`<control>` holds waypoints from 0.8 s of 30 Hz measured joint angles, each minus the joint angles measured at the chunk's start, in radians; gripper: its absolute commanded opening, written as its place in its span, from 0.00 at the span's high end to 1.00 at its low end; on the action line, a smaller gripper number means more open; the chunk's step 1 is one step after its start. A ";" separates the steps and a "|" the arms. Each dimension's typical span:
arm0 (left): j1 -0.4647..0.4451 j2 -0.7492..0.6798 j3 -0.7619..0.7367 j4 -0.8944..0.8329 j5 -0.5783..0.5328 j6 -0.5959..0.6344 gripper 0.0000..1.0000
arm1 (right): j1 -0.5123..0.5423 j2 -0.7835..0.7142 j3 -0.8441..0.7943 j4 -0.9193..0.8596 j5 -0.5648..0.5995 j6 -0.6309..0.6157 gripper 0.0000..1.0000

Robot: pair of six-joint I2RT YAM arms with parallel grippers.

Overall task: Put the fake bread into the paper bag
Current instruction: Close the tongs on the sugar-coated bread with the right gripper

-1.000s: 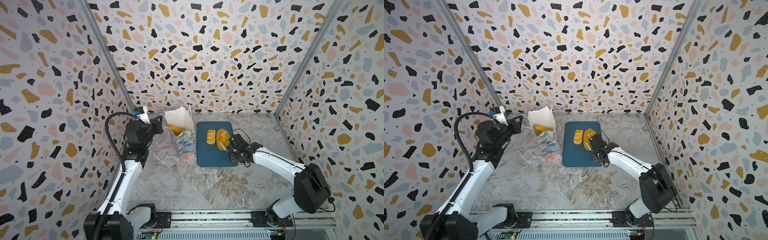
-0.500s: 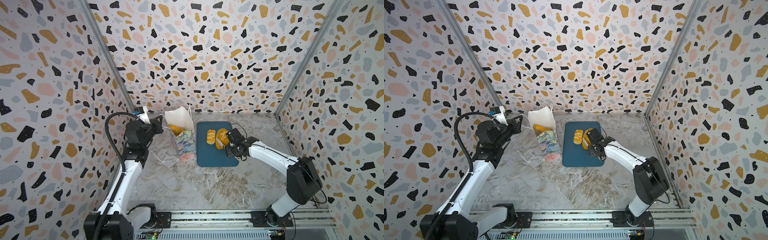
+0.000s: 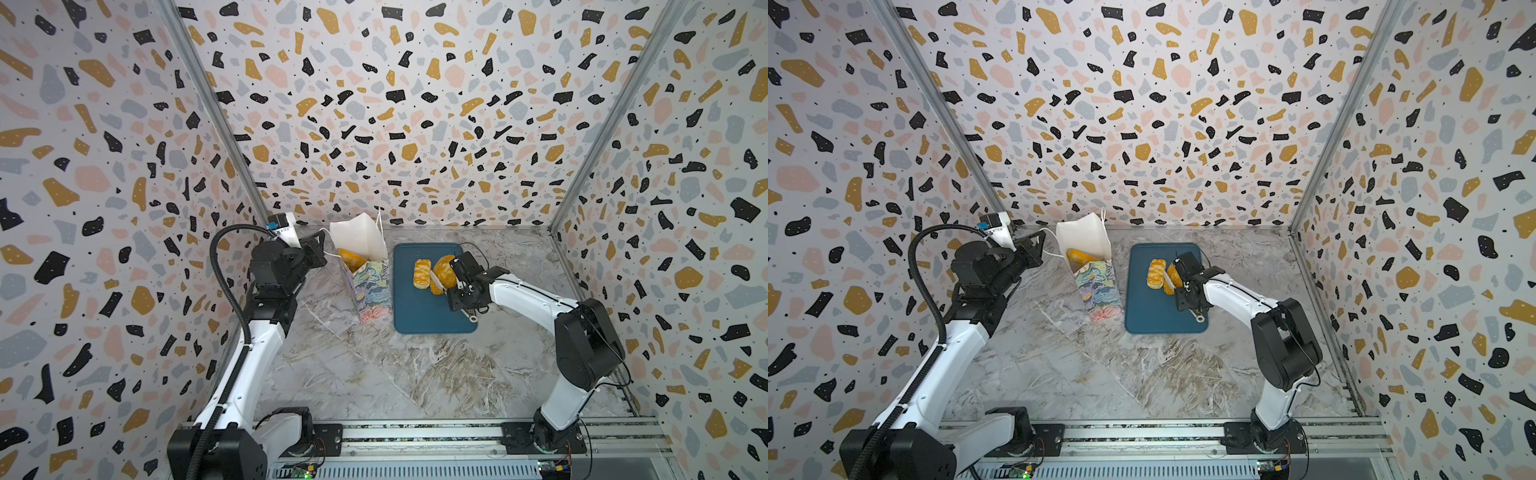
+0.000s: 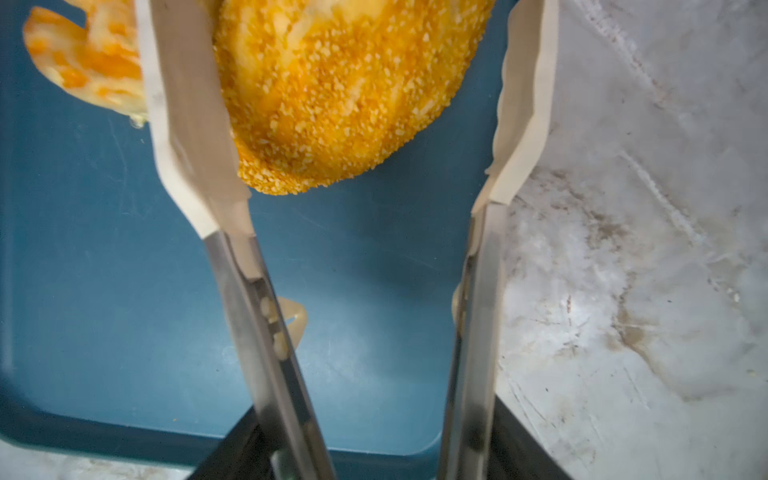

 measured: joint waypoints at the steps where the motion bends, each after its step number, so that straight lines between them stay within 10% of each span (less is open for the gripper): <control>1: 0.000 0.000 0.000 0.000 0.000 0.000 1.00 | -0.001 0.003 0.004 0.000 -0.003 0.000 0.35; 16: 0.000 0.000 0.000 0.000 0.001 0.000 1.00 | -0.049 0.004 0.007 -0.002 -0.069 -0.021 0.72; 24: 0.000 0.000 0.000 0.000 0.001 0.000 1.00 | -0.050 -0.041 -0.011 -0.009 -0.091 -0.033 0.76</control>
